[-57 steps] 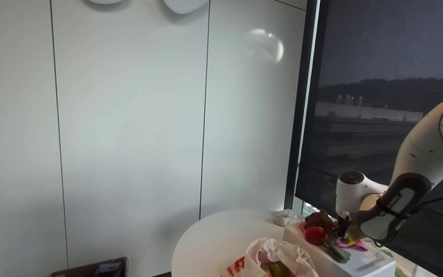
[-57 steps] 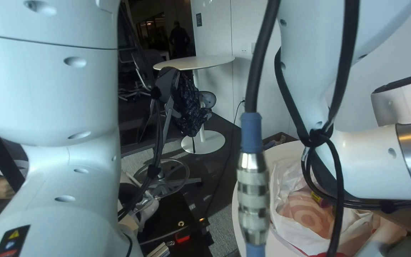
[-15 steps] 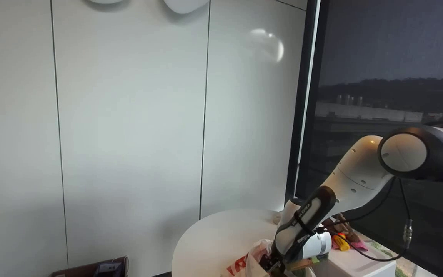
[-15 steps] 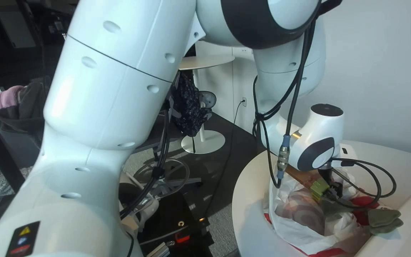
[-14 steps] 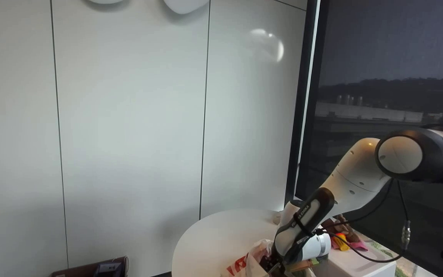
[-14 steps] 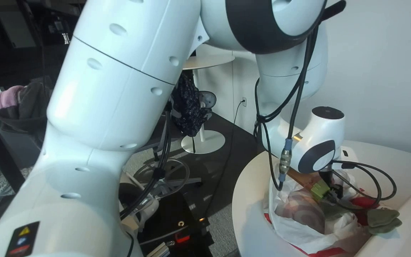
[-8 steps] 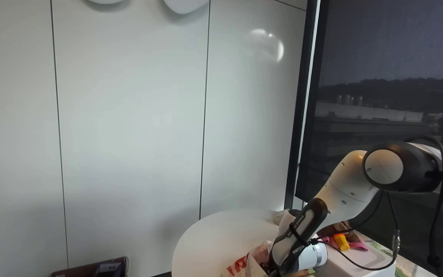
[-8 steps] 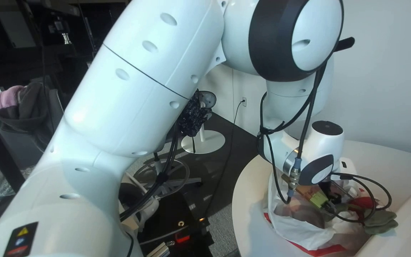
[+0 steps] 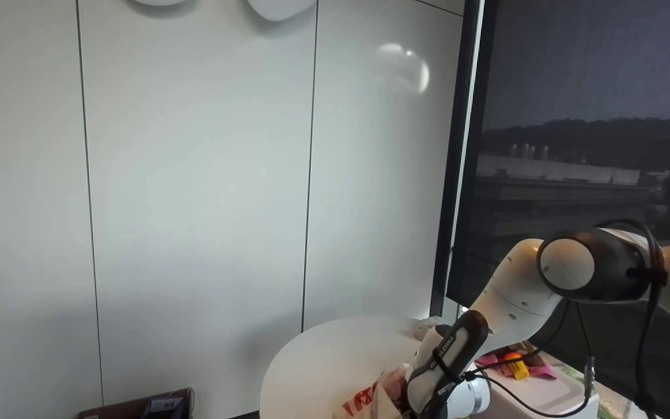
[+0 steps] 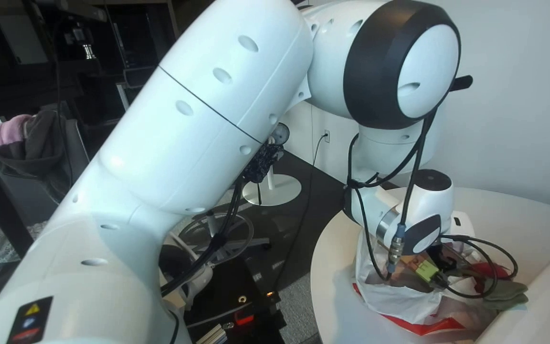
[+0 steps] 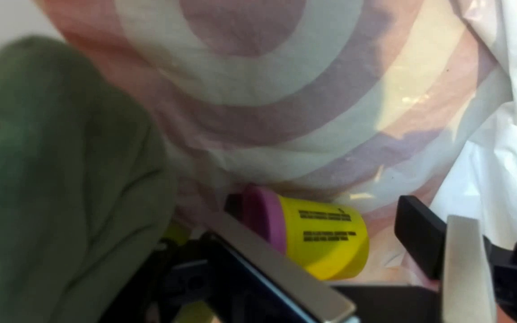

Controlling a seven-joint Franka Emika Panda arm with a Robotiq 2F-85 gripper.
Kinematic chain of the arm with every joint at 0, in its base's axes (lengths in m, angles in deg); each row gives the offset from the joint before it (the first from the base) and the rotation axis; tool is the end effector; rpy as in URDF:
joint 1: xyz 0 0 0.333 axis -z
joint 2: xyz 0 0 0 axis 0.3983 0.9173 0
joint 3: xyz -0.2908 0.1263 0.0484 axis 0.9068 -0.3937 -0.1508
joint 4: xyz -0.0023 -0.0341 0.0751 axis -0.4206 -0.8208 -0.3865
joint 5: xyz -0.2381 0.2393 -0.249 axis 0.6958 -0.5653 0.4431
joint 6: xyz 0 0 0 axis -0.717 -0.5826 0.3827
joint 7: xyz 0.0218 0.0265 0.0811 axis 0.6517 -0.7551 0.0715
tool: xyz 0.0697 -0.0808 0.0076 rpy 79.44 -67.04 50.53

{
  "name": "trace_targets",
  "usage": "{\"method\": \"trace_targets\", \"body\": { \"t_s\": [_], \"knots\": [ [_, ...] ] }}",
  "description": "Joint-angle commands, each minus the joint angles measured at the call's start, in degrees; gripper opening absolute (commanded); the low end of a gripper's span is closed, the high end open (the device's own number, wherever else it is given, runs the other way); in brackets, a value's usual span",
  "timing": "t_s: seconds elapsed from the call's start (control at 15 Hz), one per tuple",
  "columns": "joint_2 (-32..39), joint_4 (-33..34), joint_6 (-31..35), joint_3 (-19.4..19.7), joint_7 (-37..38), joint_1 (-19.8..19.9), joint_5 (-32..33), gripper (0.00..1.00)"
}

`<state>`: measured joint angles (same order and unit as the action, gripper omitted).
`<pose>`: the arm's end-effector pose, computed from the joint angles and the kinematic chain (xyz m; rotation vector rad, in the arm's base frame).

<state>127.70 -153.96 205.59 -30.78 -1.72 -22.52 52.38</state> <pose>0.6087 0.0766 0.0604 -2.9926 -0.1778 -0.5116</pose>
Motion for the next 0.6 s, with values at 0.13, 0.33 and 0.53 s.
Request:
{"method": "trace_targets", "body": {
  "t_s": [0.13,0.33,0.53],
  "knots": [
    [-0.25,-0.37,2.49,0.01,-2.97,-0.62,2.19,0.44],
    [-2.91,-2.74,0.73,2.87,-3.15,-3.29,3.3,0.33],
    [-8.44,-6.62,-5.04,8.6,-2.1,-8.59,3.88,0.33]
  ]
}}
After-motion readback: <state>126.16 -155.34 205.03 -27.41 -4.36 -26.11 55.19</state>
